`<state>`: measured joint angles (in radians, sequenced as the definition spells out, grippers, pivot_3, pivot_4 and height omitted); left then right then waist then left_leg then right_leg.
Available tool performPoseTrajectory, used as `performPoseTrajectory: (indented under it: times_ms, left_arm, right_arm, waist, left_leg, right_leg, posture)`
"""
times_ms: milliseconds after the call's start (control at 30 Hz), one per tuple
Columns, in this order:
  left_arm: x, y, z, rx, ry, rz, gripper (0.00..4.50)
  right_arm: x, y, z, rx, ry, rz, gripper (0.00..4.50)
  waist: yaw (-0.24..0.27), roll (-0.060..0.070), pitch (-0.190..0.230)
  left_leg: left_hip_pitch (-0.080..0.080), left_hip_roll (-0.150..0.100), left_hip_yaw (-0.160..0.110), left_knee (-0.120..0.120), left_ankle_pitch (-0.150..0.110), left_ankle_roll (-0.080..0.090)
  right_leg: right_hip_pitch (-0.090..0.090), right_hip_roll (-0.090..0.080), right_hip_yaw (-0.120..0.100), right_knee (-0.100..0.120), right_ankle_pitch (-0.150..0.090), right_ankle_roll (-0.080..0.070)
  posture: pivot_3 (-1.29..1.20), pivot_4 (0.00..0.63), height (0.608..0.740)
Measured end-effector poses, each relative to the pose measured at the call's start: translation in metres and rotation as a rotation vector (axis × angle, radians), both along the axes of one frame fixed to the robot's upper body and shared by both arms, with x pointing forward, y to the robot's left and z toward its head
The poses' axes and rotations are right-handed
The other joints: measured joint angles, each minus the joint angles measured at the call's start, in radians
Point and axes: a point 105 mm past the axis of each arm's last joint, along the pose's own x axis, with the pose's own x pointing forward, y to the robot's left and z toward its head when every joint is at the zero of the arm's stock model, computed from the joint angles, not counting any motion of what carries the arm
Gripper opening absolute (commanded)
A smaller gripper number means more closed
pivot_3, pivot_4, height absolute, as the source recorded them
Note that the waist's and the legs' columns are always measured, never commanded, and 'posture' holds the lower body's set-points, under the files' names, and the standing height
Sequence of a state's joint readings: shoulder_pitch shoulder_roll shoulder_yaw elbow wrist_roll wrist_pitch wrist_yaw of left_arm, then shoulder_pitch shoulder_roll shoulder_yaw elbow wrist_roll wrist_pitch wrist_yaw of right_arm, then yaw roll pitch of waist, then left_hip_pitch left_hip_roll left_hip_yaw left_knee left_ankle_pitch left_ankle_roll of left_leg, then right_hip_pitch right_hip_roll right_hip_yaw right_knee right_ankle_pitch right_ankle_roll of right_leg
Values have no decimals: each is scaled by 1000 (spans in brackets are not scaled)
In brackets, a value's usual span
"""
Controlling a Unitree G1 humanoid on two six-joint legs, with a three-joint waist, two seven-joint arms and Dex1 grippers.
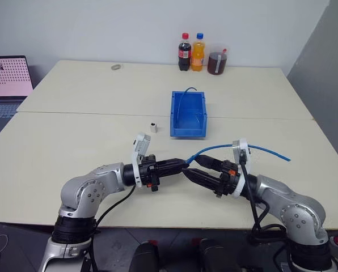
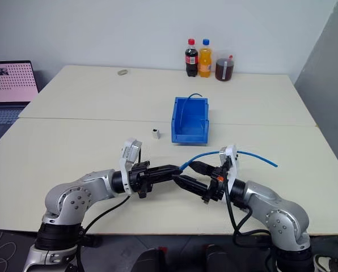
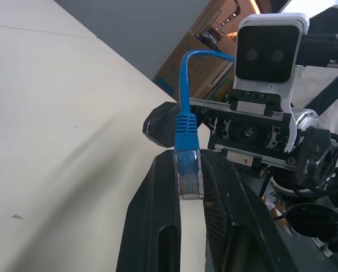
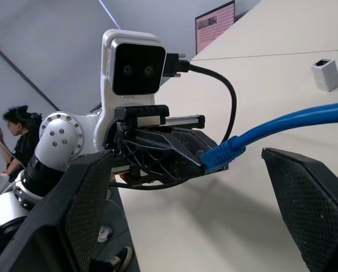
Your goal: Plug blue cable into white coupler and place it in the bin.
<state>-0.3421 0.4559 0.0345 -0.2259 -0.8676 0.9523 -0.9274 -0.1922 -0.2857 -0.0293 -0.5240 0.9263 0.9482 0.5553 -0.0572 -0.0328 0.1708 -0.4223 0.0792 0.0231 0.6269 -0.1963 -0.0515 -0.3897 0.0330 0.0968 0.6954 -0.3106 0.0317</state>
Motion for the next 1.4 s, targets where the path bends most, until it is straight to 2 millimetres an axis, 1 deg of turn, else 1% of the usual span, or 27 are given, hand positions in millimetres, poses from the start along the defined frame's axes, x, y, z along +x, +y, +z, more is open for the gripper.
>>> performPoseTrajectory:
  times_ms: [33,100,133,200,367,400,533,567,700,933,967,1033,1167,1300,1400]
  left_arm:
    - [0,0,0,-1,1,0,254]
    - [-1,-1,1,-6,-1,-4,254]
    - [-1,-1,2,-9,-2,-7,254]
    - [-2,-1,2,-10,-4,-9,254]
    - [-3,0,1,-13,4,-10,254]
    - [-4,0,0,-14,7,-11,254]
    - [-5,1,2,-14,1,-18,254]
    - [-6,1,2,-13,1,-19,254]
    - [-8,1,4,-26,1,-36,253]
    - [-8,1,5,-37,5,-46,253]
    - [-8,1,5,-39,6,-47,954]
    - [-8,3,4,-30,7,-45,1289]
    - [-9,11,0,37,-36,-41,2233]
    - [-12,20,-16,135,-75,-19,3082]
    - [-15,32,-32,247,-107,3,3673]
  right_arm:
    - [2,1,1,6,5,-1,4413]
    - [5,2,1,20,17,1,4045]
    - [6,2,1,26,24,5,3948]
    - [7,3,-1,32,38,8,3447]
    - [9,4,0,40,46,19,2426]
    - [9,5,0,45,47,23,2103]
    - [9,5,2,68,61,32,1121]
    - [10,5,2,67,65,29,1003]
    - [8,4,3,84,82,37,186]
    - [6,5,3,96,99,52,133]
    - [5,5,2,97,102,52,131]
    - [4,6,2,100,103,60,128]
    - [1,10,0,88,113,78,125]
    - [0,10,-3,69,119,80,122]
    - [-1,9,-3,64,114,81,113]
  waist:
    - [0,0,0]
    - [0,0,0]
    - [0,0,0]
    - [0,0,0]
    - [0,0,0]
    - [0,0,0]
    - [0,0,0]
    - [0,0,0]
    - [0,0,0]
    - [0,0,0]
    - [0,0,0]
    - [0,0,0]
    - [-1,1,0]
    - [0,1,0]
    - [0,1,0]
  left_leg:
    - [0,0,0,0,0,0]
    - [0,0,0,0,0,0]
    - [0,0,0,0,0,0]
    - [0,0,0,-1,0,0]
    - [-1,0,0,-1,0,0]
    - [-1,0,0,-2,0,0]
    - [-1,0,0,-2,0,0]
    - [-1,0,0,-2,0,0]
    - [-2,0,0,-2,0,0]
    - [-3,0,0,-3,0,0]
    - [-3,0,0,-3,0,0]
    - [-3,0,0,-3,0,0]
    - [-3,0,0,-4,0,0]
    - [-4,0,0,-4,0,0]
    - [-4,1,1,-6,0,0]
  right_leg:
    - [0,0,0,0,0,0]
    - [0,0,0,0,0,0]
    - [0,0,0,0,0,0]
    - [0,0,0,-1,0,0]
    - [0,0,0,-2,0,0]
    - [0,0,0,-3,0,0]
    - [0,0,0,-3,0,0]
    - [0,0,0,-3,0,0]
    - [0,0,0,-4,0,0]
    - [-1,0,-1,-6,0,0]
    - [-1,0,-1,-6,0,0]
    - [-1,0,-1,-7,0,0]
    - [-1,0,0,-7,0,0]
    - [-2,-1,0,-8,0,0]
    - [-3,-1,0,-9,0,0]
  posture:
    - [0,150,740]
    - [0,150,740]
    - [0,150,740]
    - [0,150,740]
    - [0,150,740]
    - [0,150,740]
    - [0,150,740]
    - [0,150,740]
    - [0,150,740]
    - [0,150,740]
    - [0,150,740]
    - [0,150,740]
    - [0,150,740]
    - [0,150,740]
    - [0,150,740]
